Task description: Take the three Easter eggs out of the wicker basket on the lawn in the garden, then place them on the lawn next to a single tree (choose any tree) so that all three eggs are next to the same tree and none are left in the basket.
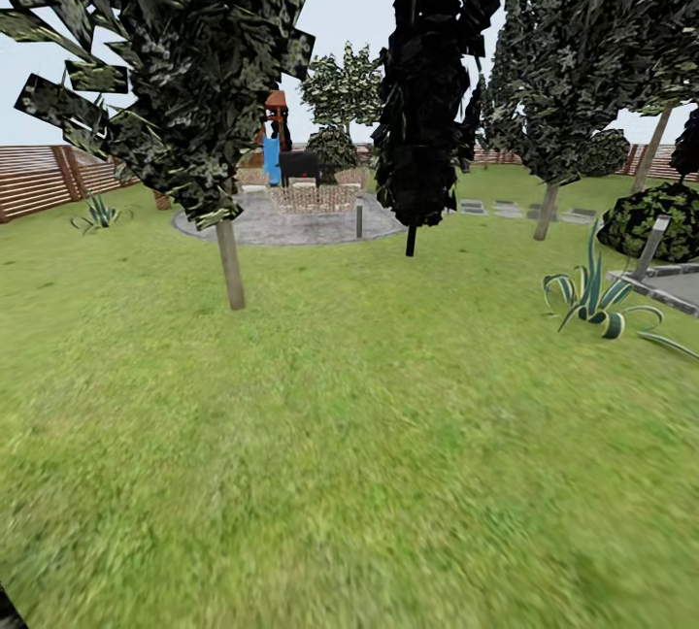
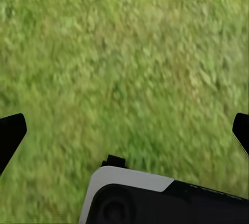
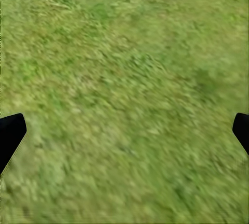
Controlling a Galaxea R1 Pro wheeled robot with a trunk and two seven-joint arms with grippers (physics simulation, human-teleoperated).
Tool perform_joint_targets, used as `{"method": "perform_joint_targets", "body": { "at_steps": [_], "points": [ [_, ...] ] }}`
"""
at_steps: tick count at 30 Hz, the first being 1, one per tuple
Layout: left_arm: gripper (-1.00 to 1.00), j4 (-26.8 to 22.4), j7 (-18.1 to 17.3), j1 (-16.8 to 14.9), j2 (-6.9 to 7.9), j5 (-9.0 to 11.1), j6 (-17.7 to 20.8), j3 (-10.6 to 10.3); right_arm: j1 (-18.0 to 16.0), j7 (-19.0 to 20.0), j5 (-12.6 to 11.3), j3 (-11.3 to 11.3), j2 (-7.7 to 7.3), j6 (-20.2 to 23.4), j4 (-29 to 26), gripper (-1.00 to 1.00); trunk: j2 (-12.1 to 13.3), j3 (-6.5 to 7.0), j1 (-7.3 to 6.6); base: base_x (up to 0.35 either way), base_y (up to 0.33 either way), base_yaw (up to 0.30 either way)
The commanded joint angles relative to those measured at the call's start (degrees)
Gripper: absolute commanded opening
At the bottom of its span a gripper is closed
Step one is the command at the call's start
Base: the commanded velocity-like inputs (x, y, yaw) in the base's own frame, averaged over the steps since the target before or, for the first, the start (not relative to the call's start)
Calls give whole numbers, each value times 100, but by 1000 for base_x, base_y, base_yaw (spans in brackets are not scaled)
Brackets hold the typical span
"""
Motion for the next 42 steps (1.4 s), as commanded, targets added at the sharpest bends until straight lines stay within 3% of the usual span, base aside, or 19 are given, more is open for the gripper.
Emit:
{"method": "perform_joint_targets", "body": {
  "at_steps": [1,12,19,21,42],
  "points": [
    [100,3,4,-5,-2,2,-13,9,-5,22,-53,5,1,-25,4,100,-12,-13,7,328,0,0],
    [100,11,8,-6,0,2,32,1,-5,13,-62,-5,-9,-17,4,100,-12,-79,7,328,0,49],
    [100,-25,14,-6,23,5,900,0,-5,13,-62,-12,-11,22,4,100,-12,-139,7,328,-30,82],
    [100,-30,14,-6,27,9,977,0,-5,13,-68,-12,-11,26,4,100,-12,-156,7,328,-64,101],
    [100,-41,6,-6,26,11,990,9,-5,-3,-107,-30,-1,-39,-4,100,-12,-261,7,328,-5,226]
  ]
}}
